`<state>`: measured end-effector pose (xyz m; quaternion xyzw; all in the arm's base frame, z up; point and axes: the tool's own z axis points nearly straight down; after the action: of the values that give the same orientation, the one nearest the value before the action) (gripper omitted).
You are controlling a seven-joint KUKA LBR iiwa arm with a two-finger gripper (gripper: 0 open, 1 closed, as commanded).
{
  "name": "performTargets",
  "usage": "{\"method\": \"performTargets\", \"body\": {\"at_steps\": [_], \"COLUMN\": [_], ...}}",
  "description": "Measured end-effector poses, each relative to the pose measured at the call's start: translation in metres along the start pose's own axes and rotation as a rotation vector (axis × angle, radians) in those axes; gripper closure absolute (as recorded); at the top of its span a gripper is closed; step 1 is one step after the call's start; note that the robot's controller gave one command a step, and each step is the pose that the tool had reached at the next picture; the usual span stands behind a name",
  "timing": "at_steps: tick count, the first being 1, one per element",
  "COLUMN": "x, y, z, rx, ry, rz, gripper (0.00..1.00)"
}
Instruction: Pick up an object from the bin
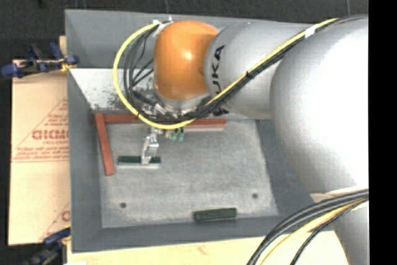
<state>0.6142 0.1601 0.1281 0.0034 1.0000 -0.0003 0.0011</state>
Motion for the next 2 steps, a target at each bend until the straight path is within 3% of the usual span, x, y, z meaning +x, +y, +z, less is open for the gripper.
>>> {"method": "performTargets", "body": {"at_steps": [1,2], "x": [0.0007,-0.0040], "y": [-0.0016,-0.0036], "z": [0.0054,0.0116], "rx": [0.000,-0.001], "ry": [-0.002,0.001], "rz": [-0.070,-0.272], "gripper": [0.00,0.00]}}
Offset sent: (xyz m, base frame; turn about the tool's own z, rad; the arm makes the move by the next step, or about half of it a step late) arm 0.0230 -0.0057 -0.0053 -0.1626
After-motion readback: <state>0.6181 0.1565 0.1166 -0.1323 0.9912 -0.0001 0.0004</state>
